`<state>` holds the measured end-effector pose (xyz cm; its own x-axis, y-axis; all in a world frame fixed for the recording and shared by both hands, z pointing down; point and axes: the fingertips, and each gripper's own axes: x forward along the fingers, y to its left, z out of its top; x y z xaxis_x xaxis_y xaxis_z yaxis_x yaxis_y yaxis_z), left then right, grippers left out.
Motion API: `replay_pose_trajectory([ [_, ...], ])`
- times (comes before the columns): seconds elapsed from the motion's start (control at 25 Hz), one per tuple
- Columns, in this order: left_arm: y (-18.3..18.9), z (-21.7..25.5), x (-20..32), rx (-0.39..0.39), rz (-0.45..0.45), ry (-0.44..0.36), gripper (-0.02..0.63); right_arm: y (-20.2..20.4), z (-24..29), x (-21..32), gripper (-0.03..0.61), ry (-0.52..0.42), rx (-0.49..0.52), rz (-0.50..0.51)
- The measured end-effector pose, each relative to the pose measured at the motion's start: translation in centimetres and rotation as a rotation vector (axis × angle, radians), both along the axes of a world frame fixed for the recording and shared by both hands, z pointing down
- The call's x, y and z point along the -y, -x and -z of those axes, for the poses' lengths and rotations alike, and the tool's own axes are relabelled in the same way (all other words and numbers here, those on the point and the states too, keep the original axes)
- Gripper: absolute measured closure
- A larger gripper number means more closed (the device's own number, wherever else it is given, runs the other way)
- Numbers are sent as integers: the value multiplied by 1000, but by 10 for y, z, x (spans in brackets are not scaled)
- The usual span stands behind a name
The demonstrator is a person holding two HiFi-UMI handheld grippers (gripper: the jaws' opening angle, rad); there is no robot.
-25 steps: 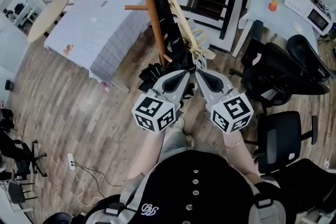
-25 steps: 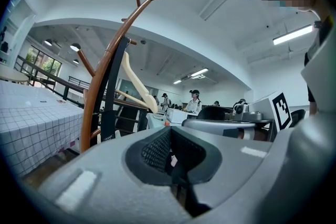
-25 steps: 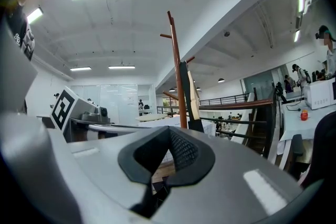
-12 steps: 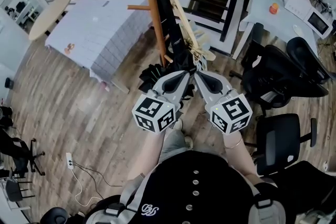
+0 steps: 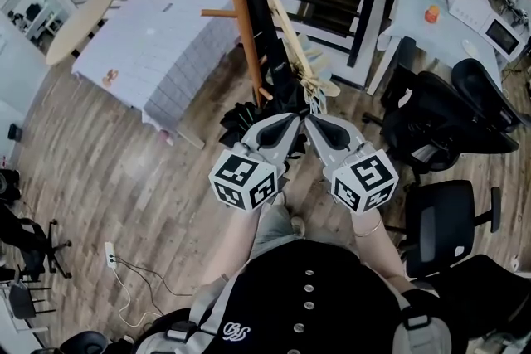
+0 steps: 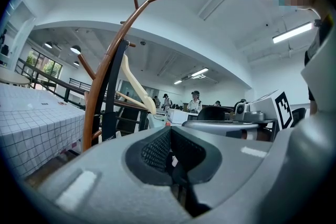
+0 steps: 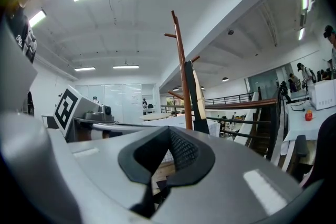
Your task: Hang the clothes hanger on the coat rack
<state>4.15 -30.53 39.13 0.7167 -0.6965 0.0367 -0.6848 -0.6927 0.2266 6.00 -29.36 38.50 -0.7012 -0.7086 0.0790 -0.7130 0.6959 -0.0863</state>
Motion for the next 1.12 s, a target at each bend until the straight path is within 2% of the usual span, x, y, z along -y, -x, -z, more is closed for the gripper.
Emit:
replay_pose_trajectory([
  [1.12,-6,-1,3,2,-31,2,614,-2,-8,2,581,18,-32,5],
])
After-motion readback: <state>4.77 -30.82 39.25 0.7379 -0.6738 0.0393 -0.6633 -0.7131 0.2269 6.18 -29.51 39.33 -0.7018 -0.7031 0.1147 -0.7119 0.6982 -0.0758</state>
